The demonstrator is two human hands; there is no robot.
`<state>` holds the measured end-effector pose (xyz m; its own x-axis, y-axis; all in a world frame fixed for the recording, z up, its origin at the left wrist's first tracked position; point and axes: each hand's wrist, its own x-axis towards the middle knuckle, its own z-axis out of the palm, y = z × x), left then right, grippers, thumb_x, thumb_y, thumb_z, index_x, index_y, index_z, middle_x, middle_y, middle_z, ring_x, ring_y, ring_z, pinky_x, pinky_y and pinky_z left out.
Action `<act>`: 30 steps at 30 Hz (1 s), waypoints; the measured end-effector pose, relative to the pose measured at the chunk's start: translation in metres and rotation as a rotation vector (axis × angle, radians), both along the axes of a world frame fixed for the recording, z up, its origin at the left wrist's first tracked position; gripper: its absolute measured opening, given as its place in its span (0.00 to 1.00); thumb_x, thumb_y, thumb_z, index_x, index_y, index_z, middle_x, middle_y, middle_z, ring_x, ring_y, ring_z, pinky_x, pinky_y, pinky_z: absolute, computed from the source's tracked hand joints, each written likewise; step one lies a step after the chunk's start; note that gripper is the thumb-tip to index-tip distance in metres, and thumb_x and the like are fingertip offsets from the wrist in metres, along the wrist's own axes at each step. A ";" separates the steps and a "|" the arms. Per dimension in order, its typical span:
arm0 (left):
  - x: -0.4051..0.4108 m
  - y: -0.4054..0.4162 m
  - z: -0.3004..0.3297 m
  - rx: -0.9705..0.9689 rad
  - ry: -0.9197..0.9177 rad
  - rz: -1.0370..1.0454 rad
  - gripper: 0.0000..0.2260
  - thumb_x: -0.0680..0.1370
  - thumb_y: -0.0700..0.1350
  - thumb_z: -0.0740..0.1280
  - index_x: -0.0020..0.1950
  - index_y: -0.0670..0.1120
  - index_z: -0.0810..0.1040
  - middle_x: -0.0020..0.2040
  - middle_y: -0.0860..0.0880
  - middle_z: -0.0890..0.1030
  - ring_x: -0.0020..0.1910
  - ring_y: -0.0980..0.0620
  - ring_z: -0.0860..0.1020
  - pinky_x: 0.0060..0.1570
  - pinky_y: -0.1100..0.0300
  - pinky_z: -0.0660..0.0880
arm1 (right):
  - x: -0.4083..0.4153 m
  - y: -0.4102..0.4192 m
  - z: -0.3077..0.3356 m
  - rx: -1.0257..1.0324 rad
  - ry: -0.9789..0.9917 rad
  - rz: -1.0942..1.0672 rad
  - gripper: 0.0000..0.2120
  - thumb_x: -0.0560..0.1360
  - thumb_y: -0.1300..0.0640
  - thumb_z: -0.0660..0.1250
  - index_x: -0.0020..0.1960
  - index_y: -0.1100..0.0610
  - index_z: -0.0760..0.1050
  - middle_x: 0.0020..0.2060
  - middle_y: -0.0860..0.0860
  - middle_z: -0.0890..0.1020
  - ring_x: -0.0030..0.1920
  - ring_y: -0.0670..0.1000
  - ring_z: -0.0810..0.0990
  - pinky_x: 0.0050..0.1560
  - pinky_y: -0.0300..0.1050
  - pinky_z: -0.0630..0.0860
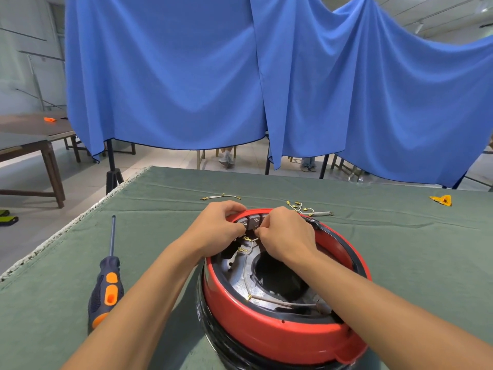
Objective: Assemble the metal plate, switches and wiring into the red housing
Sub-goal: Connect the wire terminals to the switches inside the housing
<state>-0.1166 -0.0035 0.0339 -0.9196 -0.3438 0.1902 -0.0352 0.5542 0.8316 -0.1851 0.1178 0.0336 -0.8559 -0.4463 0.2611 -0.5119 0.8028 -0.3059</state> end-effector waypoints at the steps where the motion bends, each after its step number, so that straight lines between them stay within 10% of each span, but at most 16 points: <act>1: 0.000 0.000 0.000 0.005 0.003 0.000 0.16 0.72 0.35 0.66 0.58 0.46 0.78 0.51 0.49 0.83 0.50 0.50 0.81 0.56 0.53 0.76 | 0.000 0.000 0.001 -0.001 0.003 -0.004 0.08 0.75 0.54 0.64 0.48 0.56 0.81 0.45 0.54 0.83 0.49 0.58 0.80 0.41 0.44 0.69; 21: 0.002 0.002 0.000 0.077 -0.003 0.004 0.19 0.73 0.34 0.66 0.63 0.44 0.77 0.53 0.48 0.82 0.48 0.52 0.79 0.54 0.59 0.75 | 0.005 0.004 0.005 -0.036 -0.024 0.026 0.09 0.75 0.53 0.65 0.43 0.55 0.82 0.36 0.53 0.83 0.40 0.57 0.82 0.44 0.47 0.79; 30: 0.002 0.005 0.001 0.188 0.013 0.058 0.17 0.72 0.32 0.66 0.58 0.42 0.79 0.46 0.45 0.82 0.32 0.57 0.75 0.38 0.64 0.72 | 0.015 0.007 0.007 -0.060 0.050 0.158 0.07 0.72 0.51 0.66 0.43 0.48 0.83 0.40 0.49 0.84 0.45 0.53 0.80 0.41 0.43 0.72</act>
